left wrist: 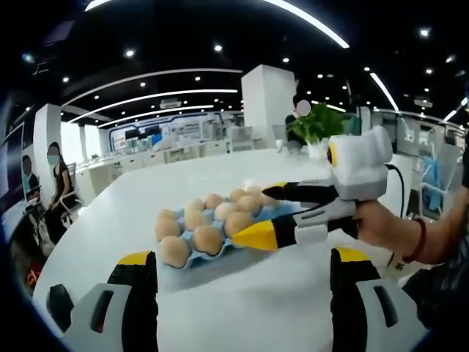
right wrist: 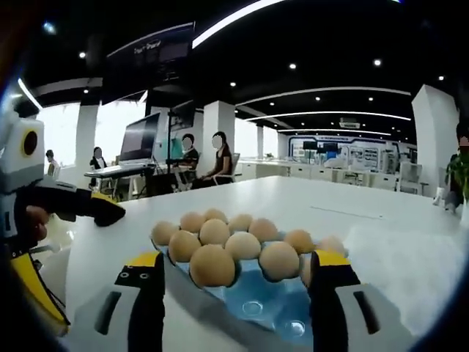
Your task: Place the egg into an empty slot of the egg tray after lifting it from the table, then release the egg inside the slot.
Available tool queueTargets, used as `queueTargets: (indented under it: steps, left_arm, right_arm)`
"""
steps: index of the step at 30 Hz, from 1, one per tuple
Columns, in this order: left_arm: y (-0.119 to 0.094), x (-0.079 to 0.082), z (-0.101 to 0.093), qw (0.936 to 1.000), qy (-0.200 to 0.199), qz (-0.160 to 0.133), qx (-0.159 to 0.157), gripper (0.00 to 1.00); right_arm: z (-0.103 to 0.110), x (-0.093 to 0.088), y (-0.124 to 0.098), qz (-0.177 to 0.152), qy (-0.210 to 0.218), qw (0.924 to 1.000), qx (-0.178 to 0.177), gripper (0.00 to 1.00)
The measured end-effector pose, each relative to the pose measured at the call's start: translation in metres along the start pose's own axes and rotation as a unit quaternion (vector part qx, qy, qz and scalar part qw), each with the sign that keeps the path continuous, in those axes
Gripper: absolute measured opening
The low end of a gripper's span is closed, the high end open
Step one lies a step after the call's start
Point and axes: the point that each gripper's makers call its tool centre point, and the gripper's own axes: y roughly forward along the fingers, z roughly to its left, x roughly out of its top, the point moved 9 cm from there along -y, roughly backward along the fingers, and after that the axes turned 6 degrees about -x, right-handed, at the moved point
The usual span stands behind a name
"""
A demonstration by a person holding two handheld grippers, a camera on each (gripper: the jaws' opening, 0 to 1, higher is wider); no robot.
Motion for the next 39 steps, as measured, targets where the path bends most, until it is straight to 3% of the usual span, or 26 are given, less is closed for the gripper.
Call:
queueTargets:
  steps: [12,39]
  left_arm:
    - [0.001,-0.001,-0.003,1.0000,0.001,0.001,0.000,1.00]
    - [0.008,0.003,-0.005,0.9999,0.000,-0.006,-0.011,1.00]
  right_arm:
    - [-0.019,0.005,-0.012,0.009,-0.011,0.9999,0.006,0.86]
    - [-0.063,-0.004,-0.042,0.040,-0.032,0.9980,-0.036,0.85]
